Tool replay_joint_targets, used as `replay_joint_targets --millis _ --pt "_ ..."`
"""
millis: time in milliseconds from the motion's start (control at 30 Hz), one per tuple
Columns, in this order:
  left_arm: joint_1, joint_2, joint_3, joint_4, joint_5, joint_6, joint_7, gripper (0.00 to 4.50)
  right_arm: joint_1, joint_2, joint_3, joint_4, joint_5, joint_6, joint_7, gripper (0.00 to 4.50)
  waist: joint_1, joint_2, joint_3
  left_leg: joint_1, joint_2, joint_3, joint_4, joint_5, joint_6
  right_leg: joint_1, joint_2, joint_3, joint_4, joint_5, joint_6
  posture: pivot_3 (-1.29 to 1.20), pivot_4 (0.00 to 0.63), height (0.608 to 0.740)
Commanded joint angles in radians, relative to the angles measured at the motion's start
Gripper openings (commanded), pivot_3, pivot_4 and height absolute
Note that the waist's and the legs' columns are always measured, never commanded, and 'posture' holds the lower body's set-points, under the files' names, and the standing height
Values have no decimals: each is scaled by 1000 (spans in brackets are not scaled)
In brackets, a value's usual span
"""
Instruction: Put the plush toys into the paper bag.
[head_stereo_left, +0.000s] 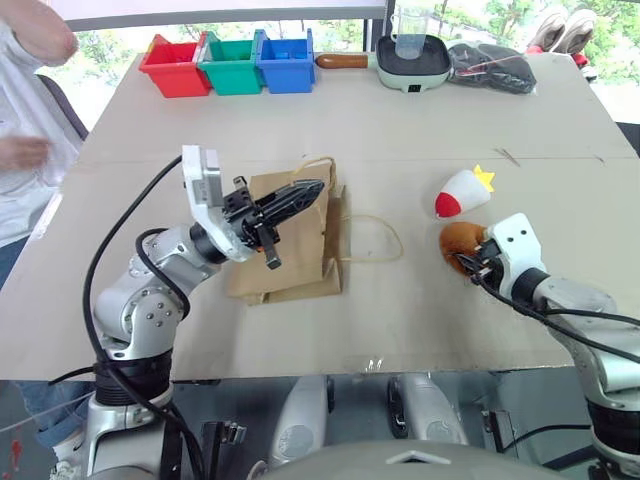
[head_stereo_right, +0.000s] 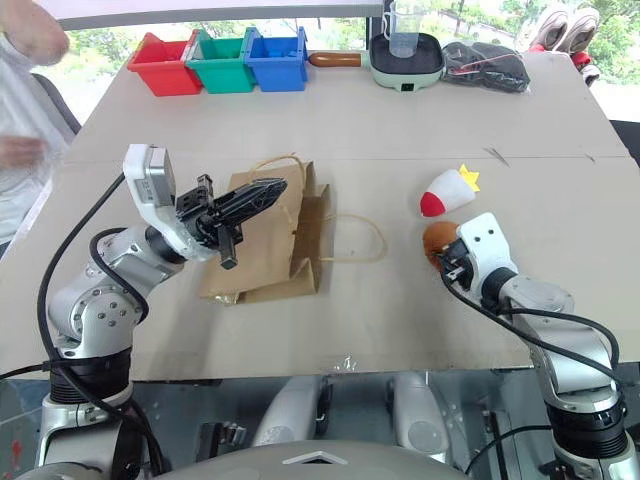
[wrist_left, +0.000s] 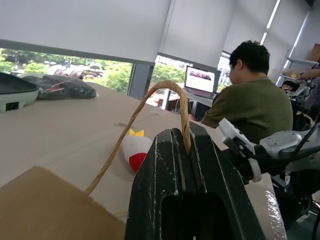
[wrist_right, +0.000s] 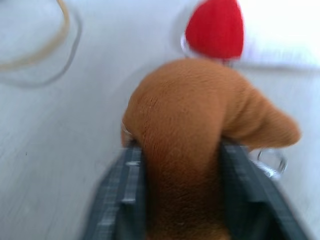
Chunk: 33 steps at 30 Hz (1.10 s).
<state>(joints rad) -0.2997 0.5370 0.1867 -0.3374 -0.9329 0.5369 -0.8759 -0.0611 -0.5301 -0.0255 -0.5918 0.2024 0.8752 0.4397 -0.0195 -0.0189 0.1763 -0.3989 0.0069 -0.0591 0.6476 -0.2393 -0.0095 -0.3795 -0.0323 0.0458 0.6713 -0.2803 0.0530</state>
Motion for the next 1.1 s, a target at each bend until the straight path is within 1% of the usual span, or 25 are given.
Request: replay_joint_targets --millis 33,100,167,333,433,467,533,567,667,700,733,800,833,867,900,933,967,1033,1100 --pt "-11 -5 11 -43 -59 13 -27 0 -11 4 -43 -83 71 -128 74 44 -2 0 0 0 0 0 0 0 0 0 0 0 0 0 0 0 150 740" --pt "-17 -9 -3 -47 -72 26 -36 0 -99 -12 -34 -109 127 -164 144 44 -7 0 1 0 0 -1 0 0 0 0 0 0 0 0 0 0 150 740" --pt "-26 -14 -10 -37 -69 30 -41 0 -182 -22 10 -86 139 -178 181 44 -13 1 1 0 1 -1 0 0 0 0 0 0 0 0 0 0 150 740" --pt "-68 -23 -48 10 -37 19 -88 0 -399 -43 285 116 35 -326 354 44 -15 0 1 0 0 -2 1 0 0 1 1 -3 0 0 0 0 150 740" --pt "-85 -27 -52 27 -28 16 -96 0 -450 -49 350 187 4 -393 416 44 -13 0 1 -2 0 -2 1 0 0 1 1 -3 -1 0 0 0 150 740" --pt "-95 -30 -55 38 -22 11 -101 0 -483 -31 385 230 -10 -420 438 44 -12 0 1 -2 0 -3 1 0 0 1 0 -3 -2 0 0 0 150 740" --pt "-116 -42 -67 56 -4 -1 -104 0 -566 33 495 381 -80 -545 499 44 -18 0 1 -3 0 -4 1 0 0 1 -1 -3 -4 0 0 0 150 740" --pt "-122 -46 -70 60 2 -4 -106 0 -593 61 528 442 -108 -598 514 44 -23 -1 2 -2 -1 -3 1 0 0 1 -1 -2 -4 0 0 0 150 740" --pt "-112 -51 -77 56 20 -11 -118 0 -650 157 570 600 -148 -734 534 44 -23 0 2 0 0 -4 -1 0 0 1 1 -3 -3 0 0 0 150 740" --pt "-98 -52 -79 47 25 -12 -119 0 -682 194 581 669 -161 -795 545 336 -22 -1 2 -1 1 -4 -1 0 0 1 1 -3 -3 0 0 0 150 740" --pt "-73 -46 -76 35 33 -16 -120 0 -697 222 588 728 -153 -824 577 739 -22 0 2 -1 1 -5 -1 0 -1 1 1 -4 -3 0 0 0 150 740" --pt "-36 -39 -60 17 46 -29 -114 0 -698 239 580 792 -137 -858 622 1483 -22 0 2 -1 1 -4 -2 1 -2 0 0 -2 -3 0 0 0 150 740" --pt "-24 -37 -48 12 53 -38 -106 0 -687 233 564 797 -131 -861 629 1922 -20 0 2 -1 1 -4 -2 1 -2 0 -1 -2 -4 0 0 0 150 740" --pt "-17 -37 -42 8 57 -43 -99 0 -680 229 552 800 -130 -867 631 2493 -17 0 2 -2 1 -4 -2 1 -2 0 -2 -3 -4 0 0 0 150 740" --pt "-5 -32 -34 2 64 -52 -97 0 -665 210 536 782 -127 -860 633 2957 -12 0 2 -2 1 -5 -2 1 -2 0 -2 -3 -5 0 0 0 150 740" --pt "5 -29 -31 -6 69 -58 -94 0 -653 196 525 765 -125 -854 636 3551 -9 0 2 -3 1 -6 -1 1 -1 0 -3 -4 -5 0 0 0 150 740" --pt "21 -27 -21 -15 78 -73 -90 0 -630 170 501 728 -117 -840 633 3966 -6 0 2 -3 1 -6 -1 1 -1 0 -3 -4 -5 1 0 0 150 740" --pt "62 -19 18 -33 90 -106 -83 0 -555 90 383 564 -33 -705 611 3966 4 0 2 -3 1 -6 -1 0 -1 0 -3 -4 -5 1 0 0 150 740" --pt "91 -16 47 -53 84 -117 -70 0 -506 33 275 445 33 -577 569 3966 7 1 3 -3 1 -6 -1 0 0 0 -4 -4 -6 1 0 0 150 740"
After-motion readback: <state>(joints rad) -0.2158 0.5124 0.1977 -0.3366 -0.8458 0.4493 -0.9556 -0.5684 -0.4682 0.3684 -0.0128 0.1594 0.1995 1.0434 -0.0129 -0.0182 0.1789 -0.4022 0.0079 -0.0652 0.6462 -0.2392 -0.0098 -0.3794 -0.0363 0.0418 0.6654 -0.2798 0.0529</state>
